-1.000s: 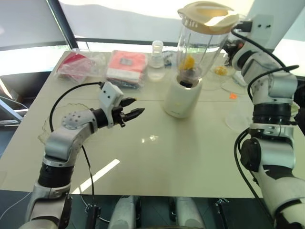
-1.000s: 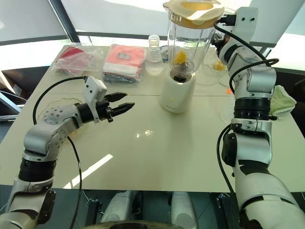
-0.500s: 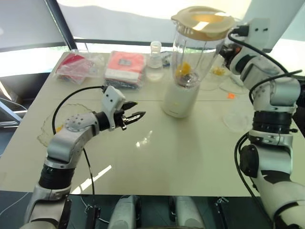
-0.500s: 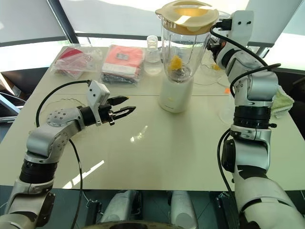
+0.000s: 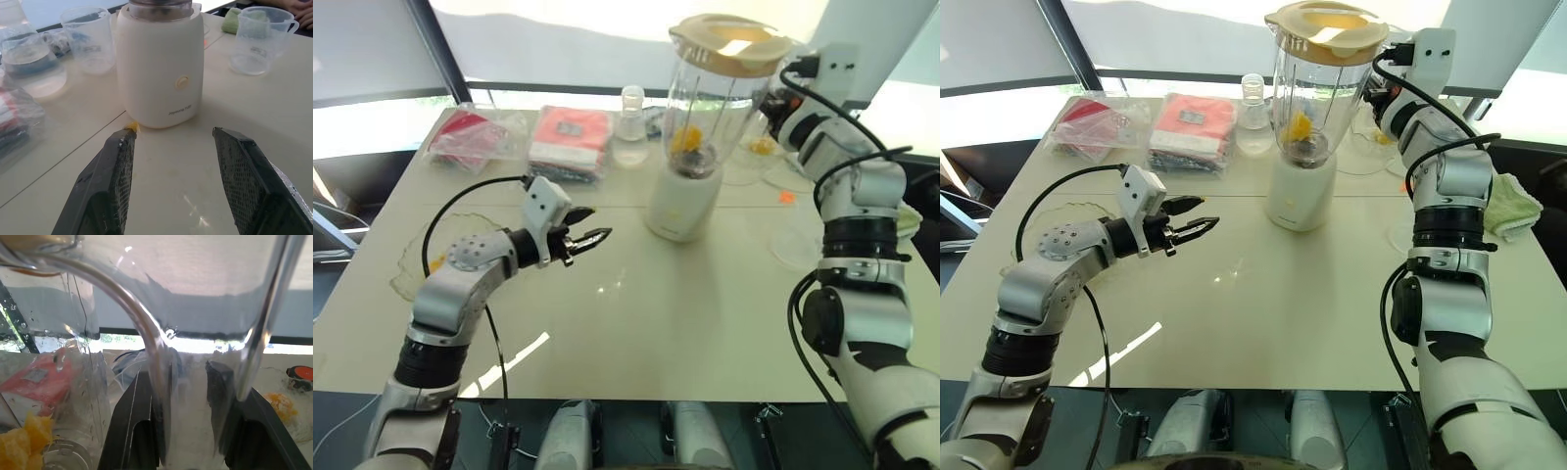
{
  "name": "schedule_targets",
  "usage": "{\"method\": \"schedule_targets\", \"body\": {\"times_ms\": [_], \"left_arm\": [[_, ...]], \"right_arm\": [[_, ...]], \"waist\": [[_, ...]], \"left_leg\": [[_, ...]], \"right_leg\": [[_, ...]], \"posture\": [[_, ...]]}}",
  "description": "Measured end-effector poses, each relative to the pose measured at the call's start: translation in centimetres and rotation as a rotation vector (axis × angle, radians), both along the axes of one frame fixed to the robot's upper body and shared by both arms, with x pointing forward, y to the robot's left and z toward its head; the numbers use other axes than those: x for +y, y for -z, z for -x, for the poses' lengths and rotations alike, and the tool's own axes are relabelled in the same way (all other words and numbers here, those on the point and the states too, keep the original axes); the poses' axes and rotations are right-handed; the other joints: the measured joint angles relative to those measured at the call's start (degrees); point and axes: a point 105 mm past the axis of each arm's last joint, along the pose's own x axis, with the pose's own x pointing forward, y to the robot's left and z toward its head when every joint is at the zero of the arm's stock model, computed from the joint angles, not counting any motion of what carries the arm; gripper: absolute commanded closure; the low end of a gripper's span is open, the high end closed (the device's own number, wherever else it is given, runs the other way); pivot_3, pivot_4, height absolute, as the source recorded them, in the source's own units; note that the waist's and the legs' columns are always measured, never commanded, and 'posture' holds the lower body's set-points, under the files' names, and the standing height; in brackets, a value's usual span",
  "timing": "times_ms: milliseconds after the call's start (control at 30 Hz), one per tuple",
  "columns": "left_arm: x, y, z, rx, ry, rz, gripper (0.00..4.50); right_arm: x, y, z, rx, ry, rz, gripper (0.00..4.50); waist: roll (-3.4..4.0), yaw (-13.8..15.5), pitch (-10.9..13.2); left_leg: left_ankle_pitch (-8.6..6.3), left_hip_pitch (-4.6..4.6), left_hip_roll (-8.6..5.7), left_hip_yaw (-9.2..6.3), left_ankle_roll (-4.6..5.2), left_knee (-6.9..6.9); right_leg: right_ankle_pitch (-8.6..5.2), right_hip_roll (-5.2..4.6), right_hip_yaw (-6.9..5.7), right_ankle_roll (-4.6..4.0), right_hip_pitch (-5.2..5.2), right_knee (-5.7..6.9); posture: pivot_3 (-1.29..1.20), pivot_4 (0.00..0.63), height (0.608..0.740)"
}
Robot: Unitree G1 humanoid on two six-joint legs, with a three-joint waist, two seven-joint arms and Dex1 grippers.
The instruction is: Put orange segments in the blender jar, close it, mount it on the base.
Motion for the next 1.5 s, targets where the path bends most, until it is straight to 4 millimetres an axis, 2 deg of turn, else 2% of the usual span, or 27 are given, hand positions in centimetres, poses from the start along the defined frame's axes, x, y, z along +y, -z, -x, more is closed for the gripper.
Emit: {"method": "schedule_targets", "body": {"times_ms": [100, 300, 600, 867, 1067, 1500], "left_arm": [[0.0, 0.0, 0.0, 0.001, 0.000, 0.000, 1.93], [-0.4, 0.3, 0.1, 0.008, 0.014, -0.007, 1.93], [-0.5, 0.3, 0.1, -0.002, 0.019, -0.010, 1.93], [-0.3, 0.7, -0.1, -0.005, 0.004, -0.023, 1.93], [-0.3, 1.0, -0.3, 0.005, 0.000, -0.025, 1.93], [-0.5, 1.1, -0.3, 0.003, -0.001, -0.022, 1.93]], "right_arm": [[-0.1, 1.0, -0.3, 0.036, 0.003, 0.006, 3.56], [-0.6, 1.0, -0.3, 0.037, 0.009, 0.028, 3.56], [0.0, 0.8, -0.3, 0.039, 0.005, 0.068, 3.56], [1.1, 1.3, 0.7, 0.024, 0.060, 0.067, 3.56], [0.8, 1.6, 1.1, 0.015, 0.073, 0.062, 3.56], [1.0, 1.6, 1.4, 0.012, 0.018, 0.108, 3.56]], "waist": [[0.03, 0.05, 0.02], [0.02, 0.28, 0.02], [0.02, 0.21, 0.01], [0.02, 0.02, 0.00], [0.01, 0.10, -0.01], [-0.02, 0.13, -0.05]], "left_leg": [[0.00, -0.07, 0.00, 0.00, -0.01, 0.00], [0.01, -0.09, -0.02, 0.00, -0.01, -0.01], [0.02, -0.08, 0.00, -0.02, -0.03, -0.01], [0.03, -0.05, 0.01, -0.02, -0.06, -0.01], [0.03, -0.01, 0.01, -0.02, -0.05, -0.01], [0.03, 0.09, 0.01, -0.03, -0.05, -0.01]], "right_leg": [[0.00, 0.00, 0.00, 0.00, -0.08, 0.00], [0.00, -0.02, -0.01, 0.00, -0.07, -0.04], [0.00, 0.00, -0.01, 0.00, -0.06, -0.02], [0.00, 0.00, -0.01, 0.00, -0.06, 0.02], [0.00, 0.02, -0.01, 0.00, -0.02, 0.03], [0.00, 0.01, -0.01, 0.00, 0.08, 0.03]], "posture": [[0.00, 0.150, 0.740], [0.00, 0.150, 0.740], [0.00, 0.150, 0.740], [0.00, 0.150, 0.740], [0.00, 0.150, 0.740], [0.00, 0.150, 0.740]]}}
